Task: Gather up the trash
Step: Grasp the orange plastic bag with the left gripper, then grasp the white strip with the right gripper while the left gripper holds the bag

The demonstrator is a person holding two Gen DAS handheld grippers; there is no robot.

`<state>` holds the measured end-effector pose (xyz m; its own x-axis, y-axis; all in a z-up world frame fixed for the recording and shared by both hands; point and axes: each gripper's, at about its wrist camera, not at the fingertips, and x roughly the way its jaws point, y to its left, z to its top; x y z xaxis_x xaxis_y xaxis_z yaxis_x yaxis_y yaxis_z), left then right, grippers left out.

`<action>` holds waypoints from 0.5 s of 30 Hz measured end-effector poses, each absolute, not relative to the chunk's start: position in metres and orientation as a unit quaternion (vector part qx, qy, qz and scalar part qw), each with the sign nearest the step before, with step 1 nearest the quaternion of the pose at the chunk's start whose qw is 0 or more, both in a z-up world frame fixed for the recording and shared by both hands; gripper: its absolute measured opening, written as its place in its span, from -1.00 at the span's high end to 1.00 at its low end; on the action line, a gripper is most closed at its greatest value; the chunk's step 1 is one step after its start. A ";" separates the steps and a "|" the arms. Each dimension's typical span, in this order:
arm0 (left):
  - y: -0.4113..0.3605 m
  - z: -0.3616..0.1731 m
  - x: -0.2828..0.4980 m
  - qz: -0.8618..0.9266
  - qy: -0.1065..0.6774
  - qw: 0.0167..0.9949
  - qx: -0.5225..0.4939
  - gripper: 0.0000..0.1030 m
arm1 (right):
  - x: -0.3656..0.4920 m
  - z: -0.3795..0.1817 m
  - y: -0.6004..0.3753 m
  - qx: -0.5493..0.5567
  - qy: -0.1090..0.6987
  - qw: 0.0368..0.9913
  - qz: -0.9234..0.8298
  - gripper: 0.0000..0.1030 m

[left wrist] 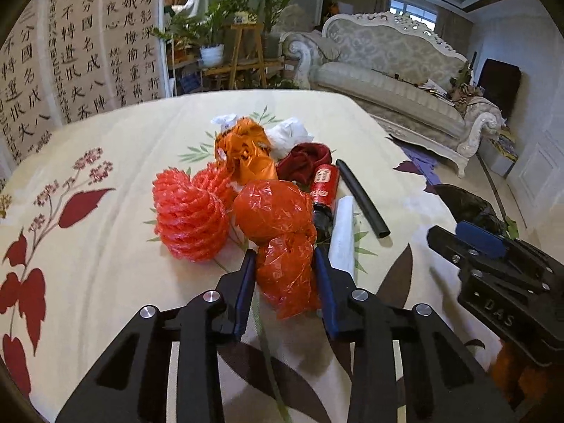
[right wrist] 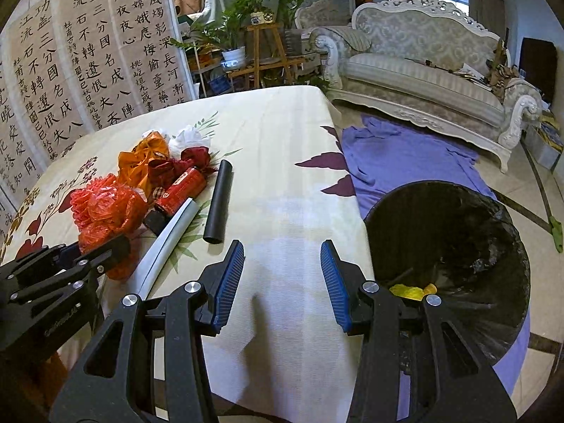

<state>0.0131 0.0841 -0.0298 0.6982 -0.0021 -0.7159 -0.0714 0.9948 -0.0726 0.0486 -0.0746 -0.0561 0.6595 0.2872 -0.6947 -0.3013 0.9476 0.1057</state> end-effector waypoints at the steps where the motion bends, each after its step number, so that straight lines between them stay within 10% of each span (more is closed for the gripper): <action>1: 0.085 -0.028 0.011 0.019 0.385 0.922 -0.046 0.35 | 0.048 -0.056 -0.073 -0.010 0.380 0.911 0.163 0.14; 15: 0.120 -0.014 -0.035 0.040 0.367 0.927 -0.071 0.34 | 0.036 -0.054 -0.019 -0.043 0.381 0.900 0.207 0.14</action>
<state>-0.0352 0.1202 -0.0141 0.7272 0.0225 -0.6860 -0.1268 0.9867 -0.1019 0.0355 -0.0189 -0.0537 0.6235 0.3404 -0.7038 -0.4055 0.9105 0.0812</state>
